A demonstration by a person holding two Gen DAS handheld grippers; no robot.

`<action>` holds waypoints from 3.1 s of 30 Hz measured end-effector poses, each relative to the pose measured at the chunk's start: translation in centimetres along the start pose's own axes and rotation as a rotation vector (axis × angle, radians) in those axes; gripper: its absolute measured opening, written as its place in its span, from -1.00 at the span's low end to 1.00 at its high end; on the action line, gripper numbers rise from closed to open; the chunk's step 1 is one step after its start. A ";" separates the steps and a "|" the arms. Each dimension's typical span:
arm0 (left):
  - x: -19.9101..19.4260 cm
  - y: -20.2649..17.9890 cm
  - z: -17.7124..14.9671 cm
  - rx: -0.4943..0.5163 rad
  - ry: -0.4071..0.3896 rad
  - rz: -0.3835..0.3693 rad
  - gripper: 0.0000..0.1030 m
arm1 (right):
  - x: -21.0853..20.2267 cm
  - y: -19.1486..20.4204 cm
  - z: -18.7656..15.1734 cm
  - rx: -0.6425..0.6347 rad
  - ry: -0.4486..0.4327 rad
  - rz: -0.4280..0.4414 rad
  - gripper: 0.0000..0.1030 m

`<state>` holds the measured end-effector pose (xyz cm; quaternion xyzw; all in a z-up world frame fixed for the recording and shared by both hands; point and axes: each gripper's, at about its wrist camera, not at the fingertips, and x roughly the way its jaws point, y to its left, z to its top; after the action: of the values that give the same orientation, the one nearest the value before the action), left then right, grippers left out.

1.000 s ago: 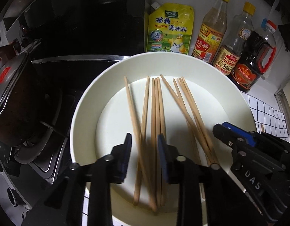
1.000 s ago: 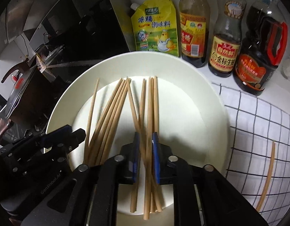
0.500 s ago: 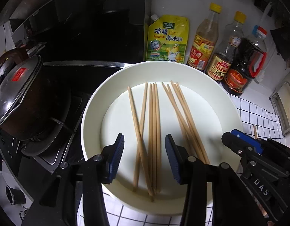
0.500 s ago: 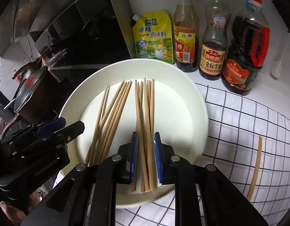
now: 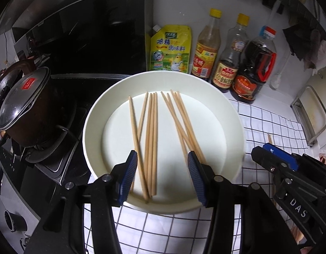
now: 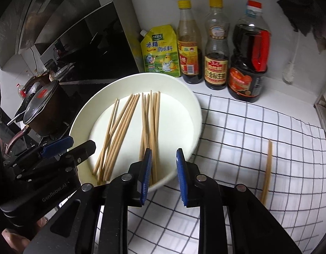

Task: Organize utensils
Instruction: 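Move both open tools back to the last chopsticks on the mat, then grasp one chopstick with the left tool while the right tool grasps the other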

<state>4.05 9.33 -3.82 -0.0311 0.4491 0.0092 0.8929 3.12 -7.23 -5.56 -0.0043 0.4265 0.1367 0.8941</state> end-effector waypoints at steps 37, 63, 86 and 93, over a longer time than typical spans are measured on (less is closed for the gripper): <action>0.2 -13.7 -5.6 0.190 0.067 -0.165 0.35 | -2.7 -15.7 -11.8 0.238 0.064 -0.234 -0.38; 3.5 -15.5 -6.3 0.210 0.113 -0.157 0.41 | 2.5 -15.6 -12.2 0.160 0.084 -0.264 -0.38; 7.9 -23.1 -7.4 0.268 0.137 -0.186 0.47 | -1.0 -23.1 -14.4 0.262 0.066 -0.282 -0.87; 9.4 -24.2 -7.6 0.269 0.132 -0.163 0.47 | -1.3 -23.8 -14.4 0.282 0.041 -0.252 -0.59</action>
<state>4.67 -15.42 -14.76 0.0519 0.4999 -0.1254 0.8554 -2.71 -32.29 -16.28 0.0647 0.4555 -0.0378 0.8871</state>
